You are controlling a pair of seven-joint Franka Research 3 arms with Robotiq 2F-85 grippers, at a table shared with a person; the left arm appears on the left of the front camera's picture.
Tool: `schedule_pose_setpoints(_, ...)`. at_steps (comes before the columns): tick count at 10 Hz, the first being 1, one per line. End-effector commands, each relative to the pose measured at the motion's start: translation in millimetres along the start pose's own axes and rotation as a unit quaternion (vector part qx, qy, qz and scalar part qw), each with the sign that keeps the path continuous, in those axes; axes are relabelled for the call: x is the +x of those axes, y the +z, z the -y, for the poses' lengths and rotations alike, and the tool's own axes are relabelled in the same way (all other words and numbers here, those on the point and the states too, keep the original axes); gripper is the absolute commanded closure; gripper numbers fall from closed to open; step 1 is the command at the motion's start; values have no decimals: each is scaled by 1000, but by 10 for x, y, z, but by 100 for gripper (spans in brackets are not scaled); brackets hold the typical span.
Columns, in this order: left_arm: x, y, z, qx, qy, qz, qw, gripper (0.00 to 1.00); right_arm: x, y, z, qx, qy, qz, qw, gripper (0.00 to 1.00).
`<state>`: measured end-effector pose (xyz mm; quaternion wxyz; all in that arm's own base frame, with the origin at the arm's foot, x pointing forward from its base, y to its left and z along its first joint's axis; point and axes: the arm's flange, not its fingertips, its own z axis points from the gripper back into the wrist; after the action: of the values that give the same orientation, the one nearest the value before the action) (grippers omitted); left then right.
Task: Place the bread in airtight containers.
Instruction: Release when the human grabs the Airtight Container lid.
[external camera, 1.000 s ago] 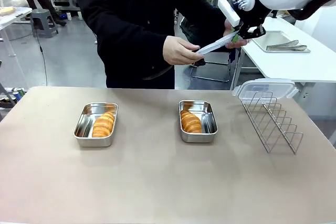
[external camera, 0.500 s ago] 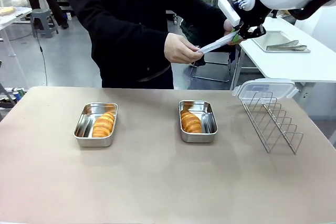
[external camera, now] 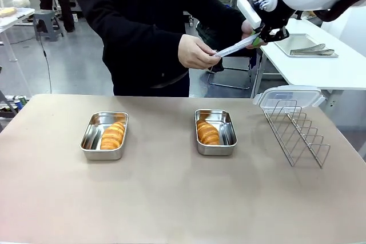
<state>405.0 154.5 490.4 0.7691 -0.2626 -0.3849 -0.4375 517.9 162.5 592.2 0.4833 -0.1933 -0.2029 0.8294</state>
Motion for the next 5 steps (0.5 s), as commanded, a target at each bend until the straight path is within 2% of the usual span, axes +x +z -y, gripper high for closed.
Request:
schedule_pose_setpoints(1,4,0,12,0,-11,12,1000,0,-28,18,-28,-3,-2,4,1000,100)
schedule_pose_setpoints(2,4,0,12,0,-11,12,1000,0,-28,18,-28,-3,-2,4,1000,100)
schedule_pose_setpoints(3,4,0,12,0,-11,12,1000,0,3,0,1,0,0,0,1000,31)
schedule_pose_setpoints(4,4,0,12,0,-11,12,1000,0,-21,0,14,9,-29,1,1000,30)
schedule_pose_setpoints(5,4,0,12,0,-11,12,1000,0,-32,36,35,17,-55,13,998,0)
